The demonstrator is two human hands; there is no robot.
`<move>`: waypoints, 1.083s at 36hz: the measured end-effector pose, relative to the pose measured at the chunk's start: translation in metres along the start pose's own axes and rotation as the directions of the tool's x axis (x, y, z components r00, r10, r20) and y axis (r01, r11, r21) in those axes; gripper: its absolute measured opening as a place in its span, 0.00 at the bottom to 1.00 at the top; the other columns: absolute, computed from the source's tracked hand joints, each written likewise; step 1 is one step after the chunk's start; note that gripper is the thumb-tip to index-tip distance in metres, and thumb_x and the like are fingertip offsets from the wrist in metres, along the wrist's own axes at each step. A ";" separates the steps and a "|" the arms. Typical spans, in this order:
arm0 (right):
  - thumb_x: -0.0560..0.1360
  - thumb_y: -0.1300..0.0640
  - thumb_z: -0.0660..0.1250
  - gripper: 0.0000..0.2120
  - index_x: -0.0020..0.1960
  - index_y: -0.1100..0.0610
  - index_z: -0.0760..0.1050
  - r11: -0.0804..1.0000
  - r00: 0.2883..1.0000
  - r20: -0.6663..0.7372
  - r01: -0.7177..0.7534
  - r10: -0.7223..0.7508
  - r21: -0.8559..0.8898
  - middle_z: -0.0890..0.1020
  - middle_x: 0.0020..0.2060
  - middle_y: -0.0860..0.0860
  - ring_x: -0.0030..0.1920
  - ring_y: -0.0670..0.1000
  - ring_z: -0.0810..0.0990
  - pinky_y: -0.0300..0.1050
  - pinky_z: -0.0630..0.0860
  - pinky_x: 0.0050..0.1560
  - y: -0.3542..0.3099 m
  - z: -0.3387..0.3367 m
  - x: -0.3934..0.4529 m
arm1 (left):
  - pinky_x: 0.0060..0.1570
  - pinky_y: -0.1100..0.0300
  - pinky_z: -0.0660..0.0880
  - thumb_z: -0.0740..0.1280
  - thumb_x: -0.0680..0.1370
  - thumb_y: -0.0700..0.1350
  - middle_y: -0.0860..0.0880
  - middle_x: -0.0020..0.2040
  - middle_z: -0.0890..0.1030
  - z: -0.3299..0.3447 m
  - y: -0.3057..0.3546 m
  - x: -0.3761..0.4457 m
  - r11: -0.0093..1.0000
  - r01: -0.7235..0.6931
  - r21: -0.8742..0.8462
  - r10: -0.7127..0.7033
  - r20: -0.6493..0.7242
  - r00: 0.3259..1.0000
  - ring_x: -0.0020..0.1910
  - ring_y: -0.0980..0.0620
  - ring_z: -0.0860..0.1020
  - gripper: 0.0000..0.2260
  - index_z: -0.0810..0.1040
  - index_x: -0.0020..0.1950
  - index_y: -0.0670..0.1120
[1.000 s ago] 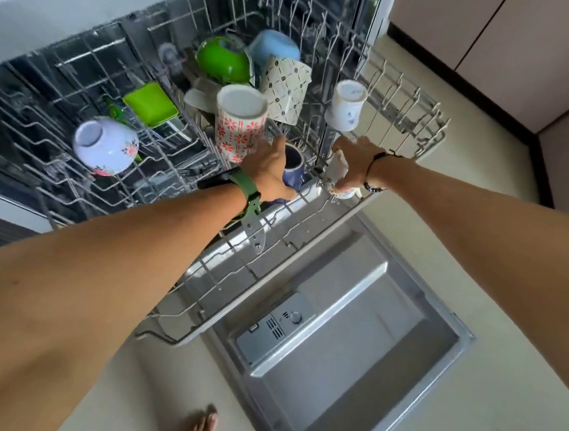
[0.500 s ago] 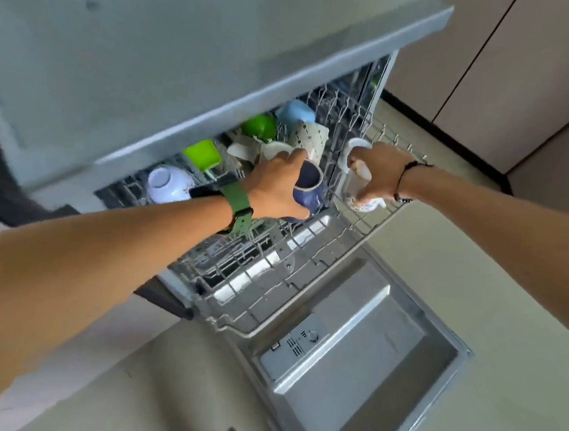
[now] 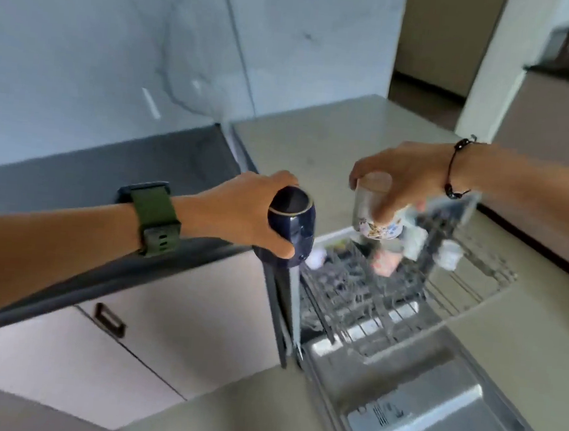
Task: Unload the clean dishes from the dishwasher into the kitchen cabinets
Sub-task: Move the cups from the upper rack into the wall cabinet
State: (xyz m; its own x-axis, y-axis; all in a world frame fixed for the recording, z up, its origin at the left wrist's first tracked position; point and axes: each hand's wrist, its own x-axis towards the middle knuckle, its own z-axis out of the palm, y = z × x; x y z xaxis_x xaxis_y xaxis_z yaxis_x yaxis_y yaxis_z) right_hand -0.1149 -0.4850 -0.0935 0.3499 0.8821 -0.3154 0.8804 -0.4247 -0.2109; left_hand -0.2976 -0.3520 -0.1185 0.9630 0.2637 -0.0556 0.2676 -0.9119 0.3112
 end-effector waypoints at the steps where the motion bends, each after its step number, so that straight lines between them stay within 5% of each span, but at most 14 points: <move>1: 0.65 0.56 0.75 0.26 0.59 0.43 0.71 0.999 0.999 -0.034 0.040 -0.040 0.009 0.75 0.50 0.49 0.27 0.45 0.76 0.47 0.80 0.36 -0.019 -0.015 -0.002 | 0.40 0.71 0.70 0.77 0.64 0.52 0.56 0.51 0.76 -0.020 -0.003 -0.016 0.999 0.039 0.005 -0.039 -0.017 0.999 0.47 0.54 0.75 0.31 0.68 0.62 0.52; 4: 0.65 0.54 0.74 0.26 0.58 0.36 0.72 0.986 0.977 -0.139 0.168 -0.165 0.012 0.77 0.42 0.46 0.18 0.45 0.71 0.50 0.79 0.41 -0.077 -0.060 -0.007 | 0.45 0.63 0.74 0.77 0.64 0.51 0.58 0.52 0.77 -0.083 -0.015 -0.061 0.988 0.152 -0.003 -0.152 -0.075 0.986 0.50 0.55 0.77 0.28 0.69 0.60 0.55; 8: 0.64 0.53 0.73 0.27 0.57 0.31 0.72 0.943 0.928 -0.203 0.329 -0.313 0.049 0.79 0.45 0.43 0.30 0.54 0.70 0.40 0.69 0.26 -0.151 -0.115 -0.005 | 0.42 0.66 0.74 0.76 0.64 0.50 0.60 0.49 0.78 -0.168 -0.036 -0.116 0.965 0.261 -0.039 -0.264 -0.155 0.952 0.48 0.61 0.77 0.25 0.71 0.57 0.58; 17: 0.62 0.55 0.73 0.22 0.52 0.35 0.77 0.824 0.796 -0.363 0.554 -0.484 0.119 0.79 0.48 0.62 0.37 0.56 0.67 0.38 0.69 0.23 -0.303 -0.233 0.031 | 0.51 0.61 0.77 0.77 0.66 0.43 0.54 0.50 0.81 -0.341 -0.109 -0.197 0.934 0.343 -0.097 -0.352 -0.399 0.847 0.51 0.55 0.79 0.22 0.74 0.57 0.54; 20: 0.66 0.58 0.73 0.21 0.55 0.40 0.78 0.804 0.759 -0.441 0.581 -0.480 0.125 0.77 0.38 0.52 0.31 0.51 0.66 0.39 0.71 0.26 -0.341 -0.277 0.049 | 0.50 0.59 0.78 0.78 0.62 0.47 0.52 0.51 0.82 -0.394 -0.131 -0.211 0.926 0.367 -0.093 -0.368 -0.444 0.817 0.51 0.53 0.81 0.26 0.74 0.57 0.53; 23: 0.67 0.59 0.72 0.17 0.55 0.48 0.80 0.793 0.716 -0.510 0.600 -0.476 0.103 0.80 0.36 0.52 0.26 0.48 0.67 0.40 0.71 0.29 -0.369 -0.316 0.067 | 0.50 0.57 0.79 0.77 0.63 0.48 0.49 0.52 0.80 -0.438 -0.150 -0.212 0.909 0.407 -0.087 -0.395 -0.486 0.779 0.51 0.51 0.80 0.28 0.69 0.58 0.51; 27: 0.66 0.57 0.72 0.11 0.47 0.60 0.80 0.796 0.672 -0.581 0.602 -0.459 0.067 0.78 0.33 0.52 0.30 0.51 0.68 0.39 0.71 0.28 -0.392 -0.367 0.088 | 0.46 0.60 0.79 0.74 0.69 0.43 0.48 0.50 0.80 -0.490 -0.172 -0.198 0.919 0.384 -0.092 -0.365 -0.570 0.736 0.46 0.53 0.80 0.20 0.69 0.56 0.47; 30: 0.68 0.58 0.72 0.07 0.36 0.60 0.76 0.779 0.615 -0.658 0.623 -0.435 0.068 0.74 0.25 0.49 0.29 0.50 0.68 0.40 0.71 0.29 -0.402 -0.409 0.101 | 0.46 0.59 0.80 0.75 0.69 0.44 0.47 0.49 0.80 -0.528 -0.180 -0.184 0.936 0.338 -0.099 -0.322 -0.634 0.704 0.45 0.53 0.81 0.21 0.70 0.57 0.46; 34: 0.70 0.59 0.70 0.04 0.40 0.60 0.77 0.746 0.517 -0.750 0.665 -0.414 0.047 0.80 0.34 0.54 0.32 0.50 0.75 0.39 0.72 0.31 -0.411 -0.466 0.115 | 0.44 0.58 0.78 0.75 0.65 0.48 0.47 0.50 0.81 -0.576 -0.179 -0.167 0.965 0.246 -0.088 -0.228 -0.749 0.623 0.46 0.50 0.81 0.22 0.73 0.56 0.48; 39: 0.70 0.58 0.70 0.05 0.44 0.58 0.76 0.687 0.390 -0.824 0.727 -0.412 0.000 0.79 0.40 0.55 0.39 0.51 0.76 0.43 0.75 0.37 -0.423 -0.530 0.122 | 0.49 0.54 0.77 0.67 0.75 0.47 0.47 0.53 0.77 -0.637 -0.165 -0.147 0.982 0.161 -0.096 -0.164 -0.858 0.486 0.49 0.48 0.78 0.13 0.72 0.58 0.48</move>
State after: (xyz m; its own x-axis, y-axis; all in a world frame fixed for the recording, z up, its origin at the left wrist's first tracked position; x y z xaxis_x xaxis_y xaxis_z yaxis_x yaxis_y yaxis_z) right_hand -0.2754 -0.0897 0.4473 0.0373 0.6866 0.7261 0.8590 0.3493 -0.3745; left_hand -0.5034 -0.0397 0.4422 0.3975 0.5476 0.7363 0.4149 -0.8230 0.3881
